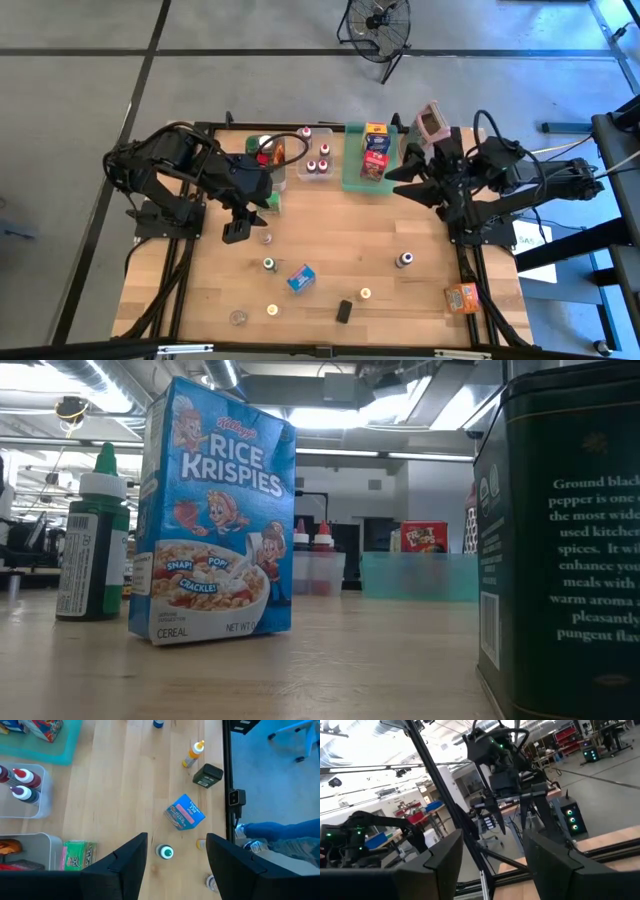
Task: Pick & Place Kitchen Items
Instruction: Put the green cereal box into the green bin
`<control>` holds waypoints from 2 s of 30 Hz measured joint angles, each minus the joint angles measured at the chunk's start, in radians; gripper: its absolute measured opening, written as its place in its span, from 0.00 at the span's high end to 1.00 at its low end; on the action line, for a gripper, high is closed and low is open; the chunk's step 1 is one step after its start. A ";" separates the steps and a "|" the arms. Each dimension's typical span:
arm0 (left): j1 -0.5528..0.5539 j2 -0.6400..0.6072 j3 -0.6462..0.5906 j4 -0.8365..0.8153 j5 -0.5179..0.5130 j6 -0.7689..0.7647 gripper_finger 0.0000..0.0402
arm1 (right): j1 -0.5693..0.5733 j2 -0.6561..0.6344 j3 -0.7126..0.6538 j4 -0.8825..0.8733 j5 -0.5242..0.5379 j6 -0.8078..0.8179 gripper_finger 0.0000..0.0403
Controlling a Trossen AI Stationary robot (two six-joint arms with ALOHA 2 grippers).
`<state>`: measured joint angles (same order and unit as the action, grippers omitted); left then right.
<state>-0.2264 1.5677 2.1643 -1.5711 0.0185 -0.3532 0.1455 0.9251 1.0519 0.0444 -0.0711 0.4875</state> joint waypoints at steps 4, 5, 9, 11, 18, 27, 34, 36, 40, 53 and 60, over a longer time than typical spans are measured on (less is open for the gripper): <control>0.000 0.000 0.000 0.000 0.000 0.000 0.51 | 0.000 0.003 0.000 0.026 0.009 0.012 0.48; 0.000 0.000 0.000 0.000 0.000 0.000 0.51 | 0.000 0.004 0.000 0.040 0.022 0.022 0.48; 0.000 0.000 0.000 0.000 0.001 0.000 0.51 | -0.001 0.004 0.000 0.095 0.088 0.014 0.48; 0.000 0.000 0.000 0.000 0.001 0.000 0.51 | -0.001 0.004 0.000 0.101 0.121 -0.003 0.48; 0.000 0.000 0.000 0.000 0.001 0.000 0.51 | -0.001 0.017 0.000 0.086 0.137 0.046 0.48; 0.000 0.000 0.000 0.000 0.001 0.000 0.51 | 0.011 0.030 0.000 0.064 0.097 0.073 0.48; 0.000 0.000 0.000 0.000 0.001 0.000 0.51 | 0.057 0.080 0.000 0.066 0.094 0.081 0.48; 0.000 0.000 0.000 0.000 0.001 0.000 0.51 | 0.067 0.092 0.000 0.064 0.093 0.081 0.48; 0.000 0.000 0.000 0.000 0.001 0.000 0.51 | 0.087 0.108 0.000 0.073 0.045 0.070 0.48; 0.000 0.000 0.000 0.000 0.001 0.000 0.51 | 0.120 0.109 -0.001 0.080 -0.290 -0.098 0.48; 0.000 0.000 0.000 0.000 -0.023 0.208 0.51 | 0.114 0.091 0.000 0.024 -0.375 -0.180 0.48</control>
<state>-0.2264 1.5681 2.1647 -1.5711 -0.0044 -0.1456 0.2595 1.0166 1.0515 0.0689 -0.4461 0.3074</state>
